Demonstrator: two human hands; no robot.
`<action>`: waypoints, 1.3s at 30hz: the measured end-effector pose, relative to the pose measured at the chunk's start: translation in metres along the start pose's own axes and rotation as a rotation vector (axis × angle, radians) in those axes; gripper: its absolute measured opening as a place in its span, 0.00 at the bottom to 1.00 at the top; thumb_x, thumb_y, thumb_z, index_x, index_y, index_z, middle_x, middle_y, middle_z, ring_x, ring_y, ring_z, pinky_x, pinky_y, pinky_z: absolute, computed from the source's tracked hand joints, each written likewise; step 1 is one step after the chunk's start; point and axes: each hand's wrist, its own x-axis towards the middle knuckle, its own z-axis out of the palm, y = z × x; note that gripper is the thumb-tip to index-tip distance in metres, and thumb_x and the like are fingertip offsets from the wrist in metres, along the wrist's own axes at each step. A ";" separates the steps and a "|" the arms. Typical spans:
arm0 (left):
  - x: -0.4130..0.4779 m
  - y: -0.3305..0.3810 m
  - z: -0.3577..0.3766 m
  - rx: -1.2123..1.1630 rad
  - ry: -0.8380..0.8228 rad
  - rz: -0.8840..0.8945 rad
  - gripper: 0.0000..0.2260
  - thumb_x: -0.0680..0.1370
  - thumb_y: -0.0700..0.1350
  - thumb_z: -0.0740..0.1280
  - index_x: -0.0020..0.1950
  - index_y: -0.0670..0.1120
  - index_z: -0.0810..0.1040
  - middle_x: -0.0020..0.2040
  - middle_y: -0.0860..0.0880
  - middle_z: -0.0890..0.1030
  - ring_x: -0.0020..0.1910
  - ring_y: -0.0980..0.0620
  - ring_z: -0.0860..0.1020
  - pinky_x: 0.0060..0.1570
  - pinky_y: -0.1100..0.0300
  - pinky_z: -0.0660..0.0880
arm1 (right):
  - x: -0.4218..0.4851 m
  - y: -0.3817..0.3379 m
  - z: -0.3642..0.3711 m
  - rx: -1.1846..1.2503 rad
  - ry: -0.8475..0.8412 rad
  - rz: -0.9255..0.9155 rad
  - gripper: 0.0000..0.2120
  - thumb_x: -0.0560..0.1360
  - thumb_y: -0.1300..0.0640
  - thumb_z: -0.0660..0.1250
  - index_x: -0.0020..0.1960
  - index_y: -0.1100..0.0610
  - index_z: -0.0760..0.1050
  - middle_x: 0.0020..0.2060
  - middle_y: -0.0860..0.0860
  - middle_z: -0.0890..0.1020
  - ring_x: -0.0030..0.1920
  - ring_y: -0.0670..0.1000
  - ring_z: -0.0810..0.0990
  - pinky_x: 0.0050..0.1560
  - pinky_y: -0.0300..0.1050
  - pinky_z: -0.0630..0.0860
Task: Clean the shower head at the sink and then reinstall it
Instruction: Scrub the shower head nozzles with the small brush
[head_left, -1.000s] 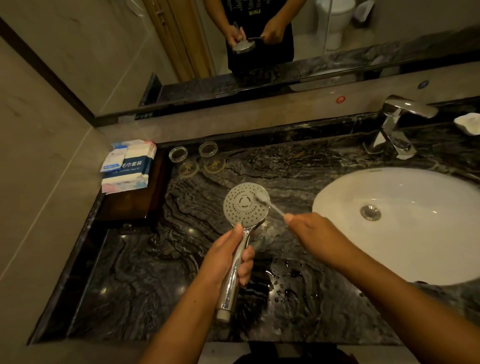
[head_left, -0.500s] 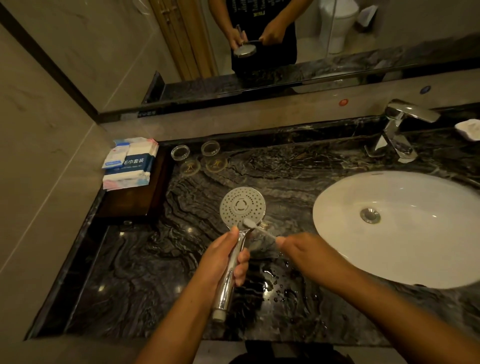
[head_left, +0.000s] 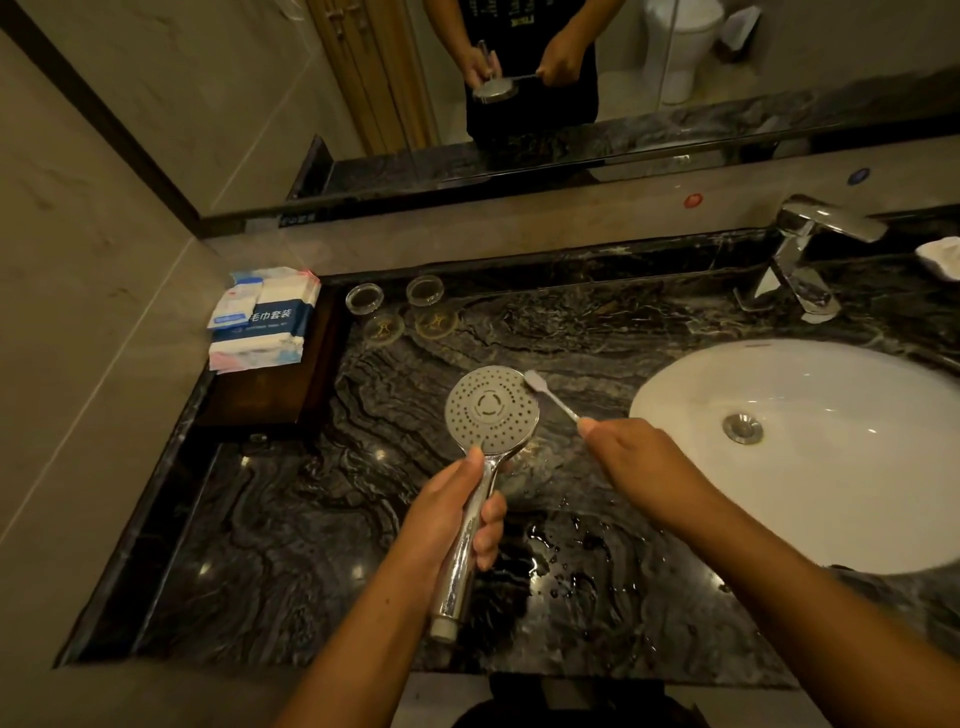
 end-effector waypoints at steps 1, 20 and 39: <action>0.000 0.001 -0.001 0.004 -0.001 0.002 0.12 0.82 0.53 0.59 0.46 0.46 0.71 0.28 0.47 0.71 0.17 0.55 0.67 0.16 0.66 0.66 | -0.006 0.000 0.005 -0.030 -0.059 -0.014 0.24 0.84 0.48 0.56 0.31 0.52 0.68 0.27 0.48 0.72 0.30 0.49 0.70 0.33 0.44 0.63; -0.012 -0.005 0.001 0.140 -0.011 0.025 0.12 0.82 0.54 0.60 0.54 0.46 0.73 0.29 0.48 0.72 0.19 0.55 0.68 0.18 0.66 0.67 | -0.002 -0.008 0.004 -0.010 -0.004 0.005 0.24 0.84 0.47 0.56 0.31 0.54 0.70 0.27 0.48 0.73 0.29 0.48 0.70 0.32 0.44 0.63; -0.016 -0.004 0.000 0.241 0.000 0.024 0.10 0.82 0.53 0.61 0.52 0.47 0.75 0.29 0.47 0.74 0.19 0.54 0.69 0.18 0.65 0.68 | 0.001 -0.010 0.009 -0.011 -0.050 0.045 0.23 0.84 0.46 0.56 0.32 0.53 0.71 0.28 0.50 0.74 0.30 0.49 0.71 0.34 0.44 0.65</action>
